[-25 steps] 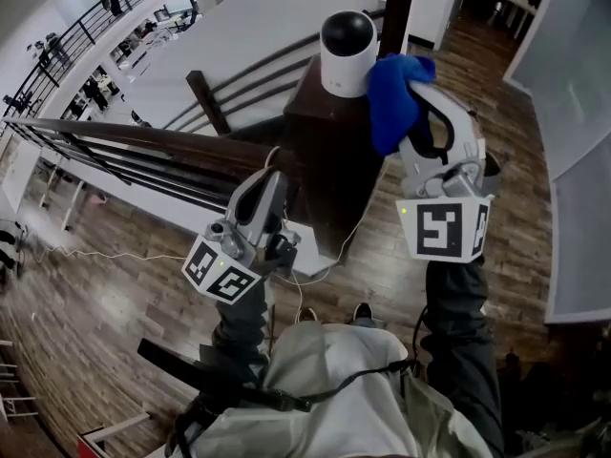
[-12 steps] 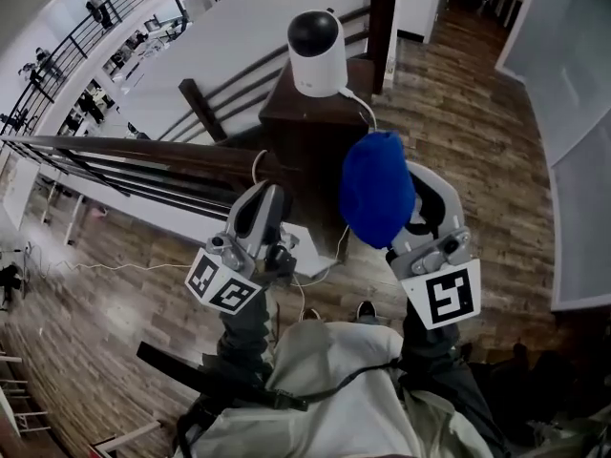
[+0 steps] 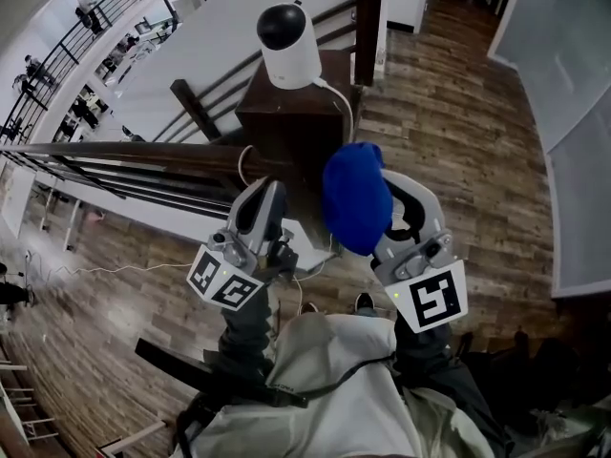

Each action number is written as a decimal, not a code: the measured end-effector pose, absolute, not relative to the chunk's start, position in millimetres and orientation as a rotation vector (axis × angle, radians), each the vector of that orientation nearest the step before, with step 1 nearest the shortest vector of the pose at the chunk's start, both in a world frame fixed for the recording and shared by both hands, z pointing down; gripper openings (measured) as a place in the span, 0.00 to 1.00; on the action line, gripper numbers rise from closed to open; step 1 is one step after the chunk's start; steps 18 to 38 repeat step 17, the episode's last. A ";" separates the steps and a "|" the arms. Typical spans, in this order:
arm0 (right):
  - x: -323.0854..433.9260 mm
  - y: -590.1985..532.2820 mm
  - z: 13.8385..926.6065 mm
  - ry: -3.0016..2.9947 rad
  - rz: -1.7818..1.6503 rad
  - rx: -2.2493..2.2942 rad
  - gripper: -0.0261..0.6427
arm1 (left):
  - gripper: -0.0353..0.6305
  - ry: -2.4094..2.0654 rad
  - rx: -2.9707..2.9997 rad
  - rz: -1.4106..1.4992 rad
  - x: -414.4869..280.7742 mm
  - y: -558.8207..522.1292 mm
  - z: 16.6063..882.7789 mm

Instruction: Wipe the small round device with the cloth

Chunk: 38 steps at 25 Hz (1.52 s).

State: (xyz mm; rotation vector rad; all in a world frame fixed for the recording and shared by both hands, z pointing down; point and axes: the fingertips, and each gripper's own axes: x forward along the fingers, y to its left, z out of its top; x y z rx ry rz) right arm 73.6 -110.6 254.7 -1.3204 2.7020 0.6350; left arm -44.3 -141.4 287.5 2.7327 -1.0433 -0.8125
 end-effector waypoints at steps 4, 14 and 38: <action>73.7 -106.0 254.9 2.727 0.661 -1.310 0.15 | 0.04 -1.041 2.741 -0.821 -39.9 -139.7 281.2; 83.4 -104.2 262.6 2.730 0.636 -1.289 0.15 | 0.04 -1.044 2.734 -0.812 -27.9 -140.8 287.1; 77.1 -105.0 260.8 2.723 0.658 -1.248 0.15 | 0.04 -1.069 2.737 -0.816 -34.7 -141.3 285.7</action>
